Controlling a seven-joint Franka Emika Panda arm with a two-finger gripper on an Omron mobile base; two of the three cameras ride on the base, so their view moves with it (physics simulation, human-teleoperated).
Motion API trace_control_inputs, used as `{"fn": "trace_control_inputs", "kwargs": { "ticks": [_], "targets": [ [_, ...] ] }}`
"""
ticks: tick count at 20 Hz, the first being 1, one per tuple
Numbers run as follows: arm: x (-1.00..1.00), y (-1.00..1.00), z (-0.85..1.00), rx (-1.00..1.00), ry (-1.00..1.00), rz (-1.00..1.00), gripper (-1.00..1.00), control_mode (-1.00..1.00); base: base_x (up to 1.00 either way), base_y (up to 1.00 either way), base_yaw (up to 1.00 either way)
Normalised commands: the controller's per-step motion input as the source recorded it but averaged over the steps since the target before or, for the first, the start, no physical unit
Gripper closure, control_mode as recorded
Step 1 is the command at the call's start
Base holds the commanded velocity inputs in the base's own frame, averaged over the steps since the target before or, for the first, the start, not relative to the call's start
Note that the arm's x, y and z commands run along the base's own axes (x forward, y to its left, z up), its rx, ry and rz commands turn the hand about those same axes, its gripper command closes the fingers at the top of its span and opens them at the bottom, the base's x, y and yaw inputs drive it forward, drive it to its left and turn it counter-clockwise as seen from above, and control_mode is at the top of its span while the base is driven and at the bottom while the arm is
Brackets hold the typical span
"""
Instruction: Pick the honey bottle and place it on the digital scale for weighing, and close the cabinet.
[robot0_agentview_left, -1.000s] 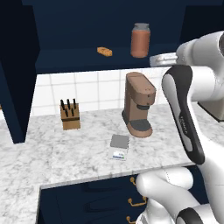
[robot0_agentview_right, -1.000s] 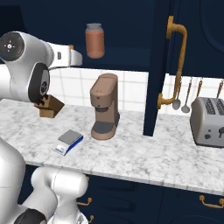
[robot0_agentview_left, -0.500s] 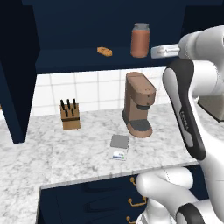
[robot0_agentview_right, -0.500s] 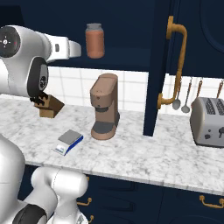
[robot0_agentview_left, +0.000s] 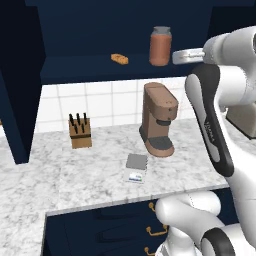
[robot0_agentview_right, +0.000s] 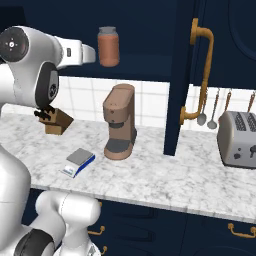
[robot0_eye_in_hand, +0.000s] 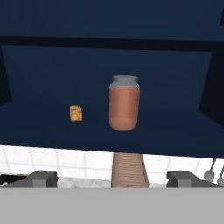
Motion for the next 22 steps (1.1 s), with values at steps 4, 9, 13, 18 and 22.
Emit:
{"fn": "trace_control_inputs", "kwargs": {
  "ticks": [4, 9, 13, 18, 22],
  "targets": [
    [0.16, -0.13, 0.07, 0.0, -0.06, 0.0, -1.0, -1.0, 0.0, 0.0, 0.0],
    [0.27, -0.07, 0.0, 0.0, -0.13, 0.0, -1.0, -1.0, 0.0, 0.0, 0.0],
    [0.31, 0.0, 0.06, 0.0, -0.03, 0.0, -1.0, -1.0, 0.0, 0.0, 0.0],
    [0.43, 0.0, 0.01, 0.0, -0.02, 0.0, -1.0, -1.0, 0.0, 0.0, 0.0],
    [0.37, -0.08, 0.0, 0.0, -0.08, 0.0, -1.0, -1.0, 0.0, 0.0, 0.0]
  ]
}}
